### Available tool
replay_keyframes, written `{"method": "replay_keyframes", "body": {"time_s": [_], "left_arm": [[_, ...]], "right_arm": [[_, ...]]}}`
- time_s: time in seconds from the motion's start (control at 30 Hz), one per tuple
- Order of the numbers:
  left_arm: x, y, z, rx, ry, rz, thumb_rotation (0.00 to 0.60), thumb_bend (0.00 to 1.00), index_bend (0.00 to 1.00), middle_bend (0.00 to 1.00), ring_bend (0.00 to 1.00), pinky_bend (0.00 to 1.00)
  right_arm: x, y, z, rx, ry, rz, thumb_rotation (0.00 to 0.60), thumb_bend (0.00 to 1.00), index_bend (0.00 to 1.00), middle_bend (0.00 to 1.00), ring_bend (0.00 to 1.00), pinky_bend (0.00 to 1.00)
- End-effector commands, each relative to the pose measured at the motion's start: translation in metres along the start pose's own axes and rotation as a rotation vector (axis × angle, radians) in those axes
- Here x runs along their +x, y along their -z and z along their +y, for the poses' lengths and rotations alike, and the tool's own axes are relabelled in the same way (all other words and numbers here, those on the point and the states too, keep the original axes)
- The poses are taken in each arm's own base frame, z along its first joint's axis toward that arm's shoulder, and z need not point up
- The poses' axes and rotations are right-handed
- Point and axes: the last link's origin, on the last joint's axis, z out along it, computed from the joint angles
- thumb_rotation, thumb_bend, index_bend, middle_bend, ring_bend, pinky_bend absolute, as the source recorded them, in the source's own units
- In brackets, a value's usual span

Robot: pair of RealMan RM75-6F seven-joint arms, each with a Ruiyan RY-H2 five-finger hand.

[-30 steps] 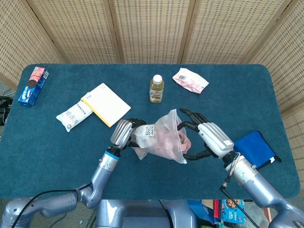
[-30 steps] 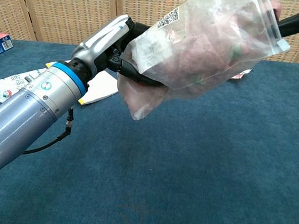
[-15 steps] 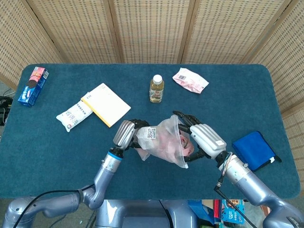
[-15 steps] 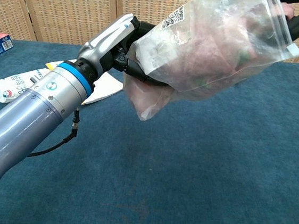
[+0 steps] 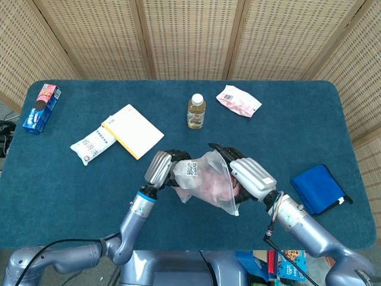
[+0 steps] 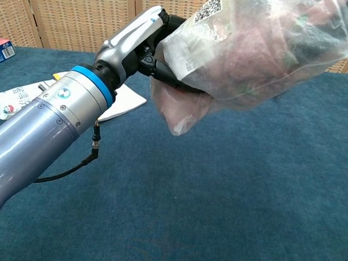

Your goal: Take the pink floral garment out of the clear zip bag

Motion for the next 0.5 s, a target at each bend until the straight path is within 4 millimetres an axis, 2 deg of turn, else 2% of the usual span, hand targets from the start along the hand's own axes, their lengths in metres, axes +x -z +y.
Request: {"method": "replay_keyframes", "body": {"time_s": [0.03,0.23,0.33,0.43,0.5], "left_arm": [[0.001,0.000,0.000,0.007,0.003,0.005,0.600,0.09,0.65,0.66,0.60,0.54],[0.003,0.000,-0.004,0.025,0.010,-0.001,0.600,0.09,0.65,0.66,0.60,0.54],[0.004,0.000,-0.005,0.027,0.009,-0.006,0.600,0.09,0.65,0.66,0.60,0.54],[0.006,0.000,-0.007,0.032,0.012,-0.013,0.600,0.09,0.65,0.66,0.60,0.54],[0.008,0.000,-0.008,0.035,0.012,-0.017,0.600,0.09,0.65,0.66,0.60,0.54]], "right_arm": [[-0.004,-0.003,-0.003,0.006,0.001,0.005,0.600,0.12,0.29,0.00,0.00,0.00],[-0.012,-0.005,-0.004,0.005,-0.008,-0.009,0.600,0.13,0.46,0.00,0.00,0.00],[-0.015,-0.006,-0.004,0.005,-0.004,-0.024,0.600,0.19,0.54,0.00,0.00,0.00],[-0.017,-0.007,-0.004,0.008,-0.010,-0.033,0.600,0.41,0.57,0.00,0.00,0.00],[-0.018,-0.008,-0.004,0.010,-0.015,-0.038,0.600,0.65,0.61,0.00,0.00,0.00]]}}
